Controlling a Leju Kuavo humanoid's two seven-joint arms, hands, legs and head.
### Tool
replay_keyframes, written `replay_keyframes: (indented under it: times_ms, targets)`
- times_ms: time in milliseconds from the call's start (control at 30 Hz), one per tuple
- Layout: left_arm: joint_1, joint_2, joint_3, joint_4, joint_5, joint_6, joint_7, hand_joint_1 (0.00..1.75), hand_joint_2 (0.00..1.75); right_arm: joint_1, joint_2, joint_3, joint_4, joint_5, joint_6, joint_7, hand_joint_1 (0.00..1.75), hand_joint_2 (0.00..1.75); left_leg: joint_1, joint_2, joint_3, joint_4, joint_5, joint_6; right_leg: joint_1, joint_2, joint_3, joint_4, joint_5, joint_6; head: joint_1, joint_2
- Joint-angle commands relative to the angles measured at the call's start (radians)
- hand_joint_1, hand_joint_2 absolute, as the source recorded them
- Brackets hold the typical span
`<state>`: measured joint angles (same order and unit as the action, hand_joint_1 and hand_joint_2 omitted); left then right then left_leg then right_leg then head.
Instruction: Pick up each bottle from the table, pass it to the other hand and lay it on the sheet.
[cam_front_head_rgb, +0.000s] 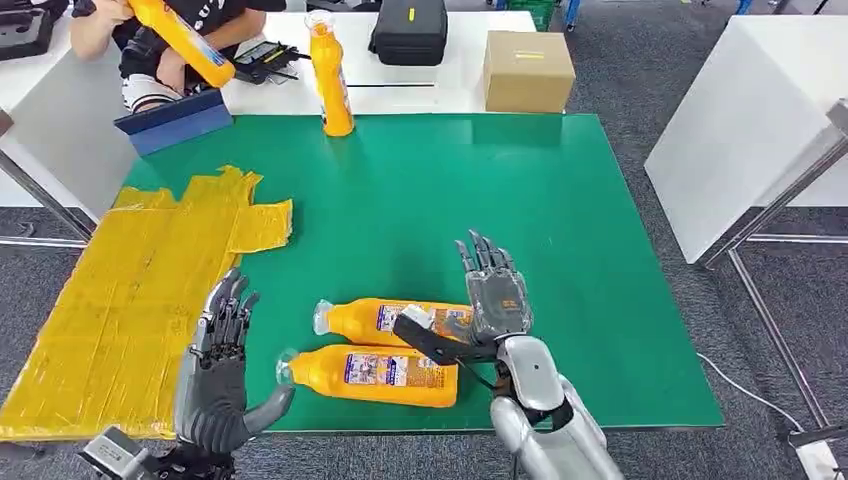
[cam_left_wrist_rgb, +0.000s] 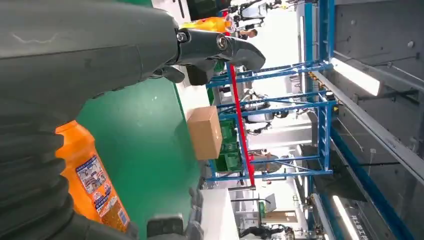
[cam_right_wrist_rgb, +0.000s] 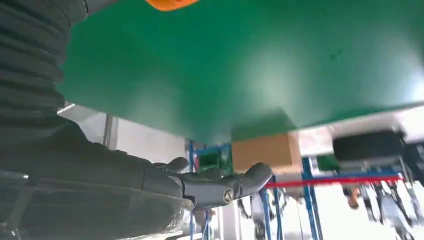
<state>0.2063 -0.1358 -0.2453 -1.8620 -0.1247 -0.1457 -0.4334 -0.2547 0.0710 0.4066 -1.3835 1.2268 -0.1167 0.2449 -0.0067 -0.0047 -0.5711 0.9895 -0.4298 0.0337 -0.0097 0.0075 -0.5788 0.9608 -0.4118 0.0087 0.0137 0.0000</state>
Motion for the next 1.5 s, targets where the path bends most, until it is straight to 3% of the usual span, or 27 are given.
replay_keyframes:
  times_ms: [33,167,600,800,1067,1500]
  targets:
    - [-0.045,-0.006,0.022,0.075,0.002,-0.018,0.012,0.0,1.75,-0.23,0.008,-0.052,0.393,-0.074,0.038,-0.045,0.0,1.75,0.0,0.002,0.003,-0.001,0.0,-0.002,0.0,0.001,0.003,-0.001,0.0,-0.001,0.0,0.0]
    - [-0.052,-0.012,0.033,0.086,0.003,-0.022,0.013,0.0,1.75,-0.261,0.027,-0.058,0.463,-0.1,0.012,-0.071,0.0,1.75,0.0,0.001,0.003,-0.001,0.0,-0.002,0.0,0.001,0.002,-0.001,0.0,-0.001,0.0,0.0]
    - [-0.047,-0.027,0.052,0.083,0.003,-0.03,0.016,0.0,1.75,-0.239,0.024,-0.019,0.429,-0.092,0.0,-0.08,0.0,1.75,0.0,0.0,0.002,-0.001,0.0,-0.002,0.0,-0.001,0.002,-0.001,0.0,0.0,0.0,0.0]
    - [0.01,-0.032,0.069,0.06,-0.012,-0.02,0.006,0.0,1.75,-0.13,0.002,0.073,0.216,-0.09,-0.016,-0.092,0.0,1.75,0.001,0.001,0.002,-0.001,-0.001,-0.002,0.0,0.0,0.002,-0.001,-0.001,-0.001,0.0,0.0]
    - [-0.005,-0.047,0.078,0.071,-0.013,-0.031,0.008,0.0,1.75,-0.038,-0.035,0.135,0.021,-0.071,-0.029,-0.069,0.0,1.75,0.0,-0.001,0.002,0.0,-0.001,-0.003,0.0,-0.002,0.002,0.0,-0.002,-0.001,0.0,0.0]
    - [-0.003,-0.048,0.078,0.078,-0.013,-0.034,0.01,0.0,1.75,-0.003,-0.043,0.128,-0.01,-0.065,-0.031,-0.064,0.0,1.75,0.0,0.0,0.001,-0.001,-0.001,-0.002,0.0,-0.001,0.001,-0.001,-0.001,-0.001,0.0,0.0]
